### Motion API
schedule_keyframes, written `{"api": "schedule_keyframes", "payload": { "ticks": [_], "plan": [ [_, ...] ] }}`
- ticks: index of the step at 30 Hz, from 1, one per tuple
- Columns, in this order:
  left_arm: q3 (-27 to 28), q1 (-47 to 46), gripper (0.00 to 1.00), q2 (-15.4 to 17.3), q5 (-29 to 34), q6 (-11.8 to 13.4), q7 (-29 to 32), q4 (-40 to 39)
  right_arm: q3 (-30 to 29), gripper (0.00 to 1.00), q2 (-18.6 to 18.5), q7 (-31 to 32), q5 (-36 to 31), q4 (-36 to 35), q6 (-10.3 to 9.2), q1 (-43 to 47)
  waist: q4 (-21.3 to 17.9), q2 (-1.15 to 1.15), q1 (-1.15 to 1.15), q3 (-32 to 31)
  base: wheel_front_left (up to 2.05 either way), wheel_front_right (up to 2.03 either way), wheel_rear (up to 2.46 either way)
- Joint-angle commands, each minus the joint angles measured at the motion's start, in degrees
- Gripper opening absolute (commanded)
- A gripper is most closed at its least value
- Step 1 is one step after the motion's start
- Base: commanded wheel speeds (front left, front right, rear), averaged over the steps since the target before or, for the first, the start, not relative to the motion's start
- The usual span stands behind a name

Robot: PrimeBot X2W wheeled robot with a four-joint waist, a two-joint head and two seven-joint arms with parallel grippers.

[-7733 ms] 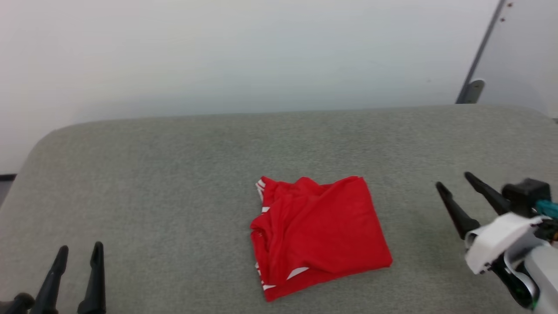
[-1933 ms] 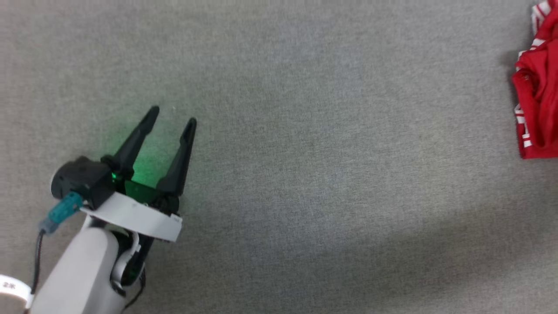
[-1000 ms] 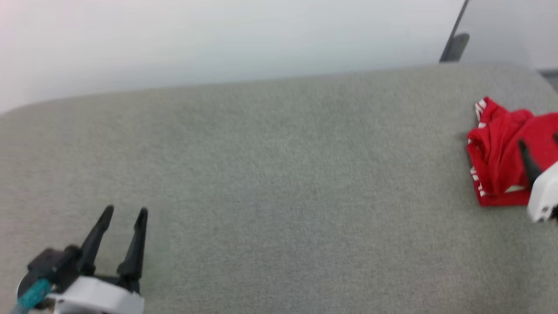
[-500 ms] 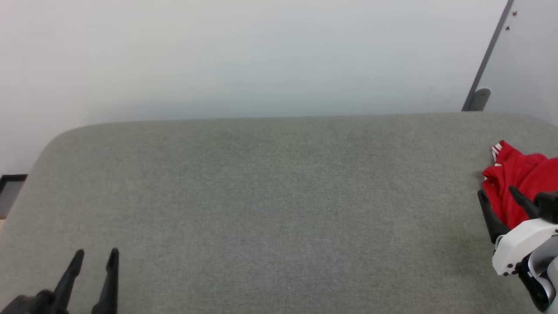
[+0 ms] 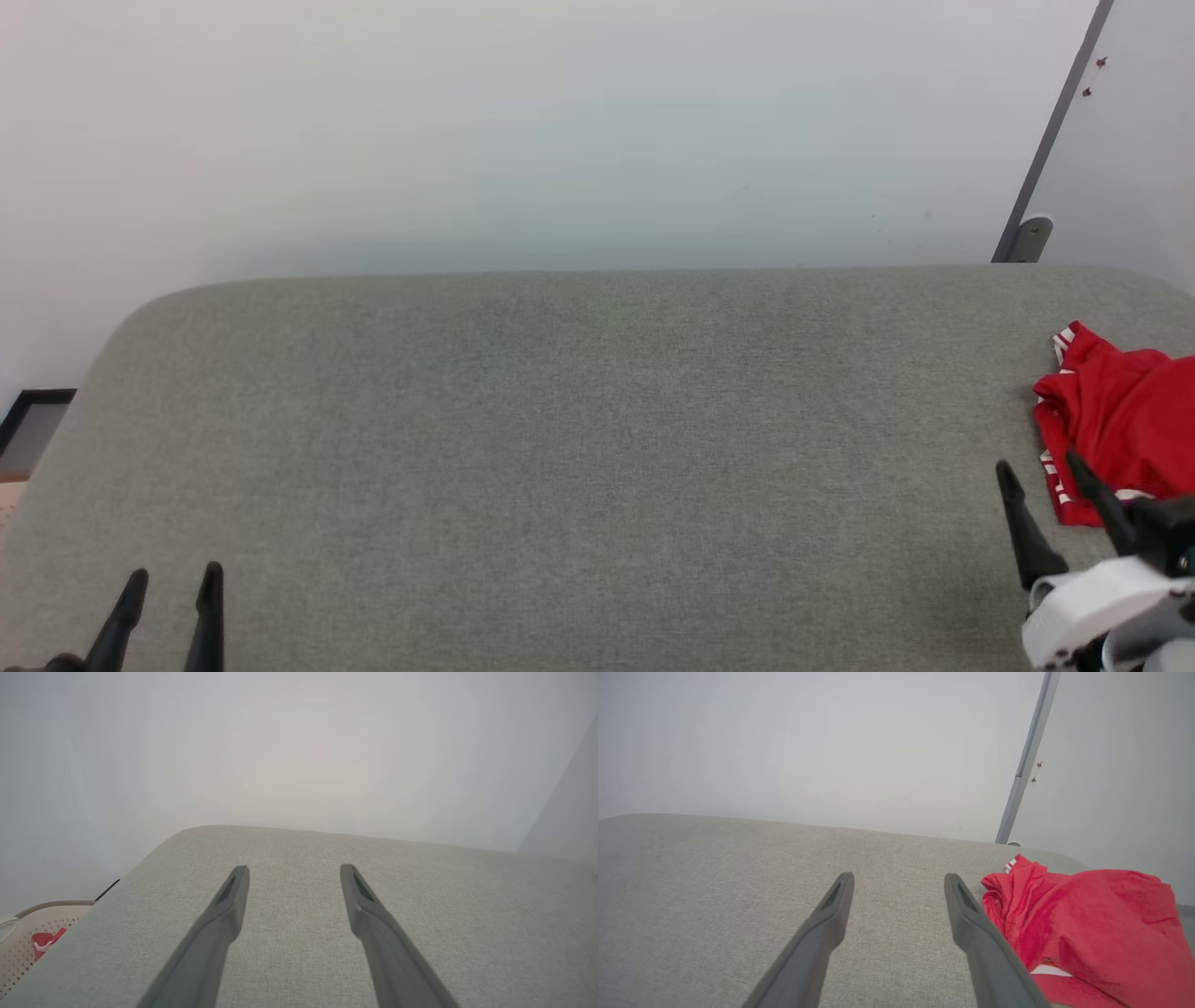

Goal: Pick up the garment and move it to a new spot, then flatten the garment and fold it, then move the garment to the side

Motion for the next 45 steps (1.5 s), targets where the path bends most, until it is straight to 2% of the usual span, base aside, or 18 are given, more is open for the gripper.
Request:
{"api": "schedule_keyframes", "payload": {
  "ticks": [1, 15, 34, 35, 39, 45],
  "plan": [
    [0.27, 0.76, 1.00, 0.17, -0.35, -0.16, 0.03, 0.14, -0.81, 1.00, 0.75, -0.25, -0.92, -1.17, -0.10, 1.47, -0.10, 0.00, 0.00, -0.05, 0.00, 0.00, 0.00],
    [0.86, 1.83, 1.00, 0.84, -1.14, -0.16, 0.03, -0.23, -3.88, 1.00, 3.74, -0.26, -3.83, -6.88, -0.10, 8.34, -0.98, 0.00, 0.00, -0.15, 0.00, 0.00, 0.00],
    [-1.96, 1.80, 1.00, 2.30, -3.29, -0.16, 0.03, 0.13, -3.32, 1.00, 4.52, -0.26, -4.29, -8.06, -0.10, 8.72, -1.00, 0.00, 0.00, 0.08, 0.00, 0.00, 0.00],
    [-1.96, 1.48, 0.00, 2.19, -3.03, 0.00, 0.00, 0.17, -3.30, 0.00, 4.36, -0.01, -4.19, -8.05, 0.00, 8.24, -1.01, 0.00, 0.00, 0.08, 0.00, 0.00, 0.00],
    [-2.69, 1.99, 0.00, 0.13, -3.30, 0.01, 0.10, 1.92, -3.11, 0.00, 5.25, 0.34, -3.92, -6.33, 0.01, 9.29, -1.00, 0.00, 0.00, 0.10, 0.00, 0.00, 0.00],
    [-2.36, 0.42, 0.00, -1.39, -8.49, 0.00, 1.90, 2.31, -4.38, 0.00, 6.23, 2.29, 2.43, -6.86, 0.01, 8.81, -0.99, 0.00, 0.00, 0.32, 0.00, 0.00, 0.00]
  ]
}}
